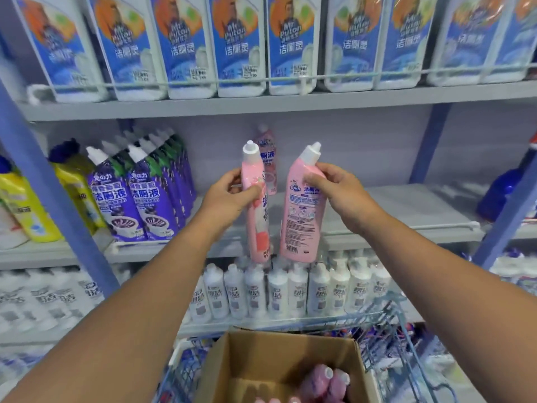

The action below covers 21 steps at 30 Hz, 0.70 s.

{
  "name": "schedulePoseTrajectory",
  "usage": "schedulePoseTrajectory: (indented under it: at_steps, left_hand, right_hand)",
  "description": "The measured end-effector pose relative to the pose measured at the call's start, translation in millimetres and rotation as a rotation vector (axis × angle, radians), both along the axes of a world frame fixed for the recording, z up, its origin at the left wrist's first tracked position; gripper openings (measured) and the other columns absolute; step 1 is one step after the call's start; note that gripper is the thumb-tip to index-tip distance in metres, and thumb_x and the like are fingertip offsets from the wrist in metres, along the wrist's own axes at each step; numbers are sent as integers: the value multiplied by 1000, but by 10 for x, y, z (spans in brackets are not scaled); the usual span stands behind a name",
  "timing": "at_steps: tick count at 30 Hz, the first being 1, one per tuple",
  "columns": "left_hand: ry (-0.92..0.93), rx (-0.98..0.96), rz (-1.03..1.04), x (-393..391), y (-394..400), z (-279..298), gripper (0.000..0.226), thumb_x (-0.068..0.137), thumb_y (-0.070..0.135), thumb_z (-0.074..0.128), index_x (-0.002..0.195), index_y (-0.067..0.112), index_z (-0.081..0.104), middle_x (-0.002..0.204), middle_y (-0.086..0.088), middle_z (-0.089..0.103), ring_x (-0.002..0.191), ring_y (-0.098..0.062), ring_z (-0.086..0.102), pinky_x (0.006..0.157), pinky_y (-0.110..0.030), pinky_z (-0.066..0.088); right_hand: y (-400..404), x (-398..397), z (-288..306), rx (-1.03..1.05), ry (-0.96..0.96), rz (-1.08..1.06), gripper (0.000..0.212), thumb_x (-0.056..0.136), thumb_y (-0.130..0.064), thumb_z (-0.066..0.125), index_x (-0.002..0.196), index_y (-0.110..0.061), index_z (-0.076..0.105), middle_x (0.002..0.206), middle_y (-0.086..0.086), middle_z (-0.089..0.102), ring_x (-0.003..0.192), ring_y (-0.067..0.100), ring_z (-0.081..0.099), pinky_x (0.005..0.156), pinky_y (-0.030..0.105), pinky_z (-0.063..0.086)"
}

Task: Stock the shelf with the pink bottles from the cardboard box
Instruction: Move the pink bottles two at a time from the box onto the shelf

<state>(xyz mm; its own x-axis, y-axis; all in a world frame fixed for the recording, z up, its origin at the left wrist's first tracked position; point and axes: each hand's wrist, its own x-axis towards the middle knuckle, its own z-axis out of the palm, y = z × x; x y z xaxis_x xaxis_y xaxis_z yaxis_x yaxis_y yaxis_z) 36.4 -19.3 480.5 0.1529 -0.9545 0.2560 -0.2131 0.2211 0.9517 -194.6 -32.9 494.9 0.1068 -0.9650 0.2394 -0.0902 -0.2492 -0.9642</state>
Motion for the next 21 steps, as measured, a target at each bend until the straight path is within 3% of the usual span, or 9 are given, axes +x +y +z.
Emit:
schedulePoseTrajectory:
  at_steps: [5,9,16,21]
  left_hand:
    - [20,-42,-3,125,-528,38,29,89,19,73,116,21,66,92,12,68,63,13,61,62,-6,47]
    - [48,-79,-50,195,-846,36,31,87,14,75,117,19,65,93,9,70,69,10,64,66,-8,49]
    - [99,-41,-79,204,-1235,-217,42,84,13,80,122,20,64,99,8,73,83,1,71,78,-20,56]
    - [84,-16,-106,161,-1340,-290,31,91,8,70,106,34,61,99,20,69,81,15,66,72,-7,50]
  right_hand:
    - [-488,134,133,-12,43,-71,18,98,-24,61,114,-22,67,105,-1,75,88,6,70,71,18,51]
    - [-785,195,184,-50,97,-104,21,100,-24,57,119,-17,66,99,-4,73,75,-2,68,60,11,49]
    - [-1119,291,-78,-47,84,-217,20,97,-21,62,116,-15,65,98,-3,72,76,1,68,62,13,51]
    - [-1247,280,-182,-39,82,-227,24,98,-22,60,122,-19,62,103,-7,70,80,-2,67,62,10,51]
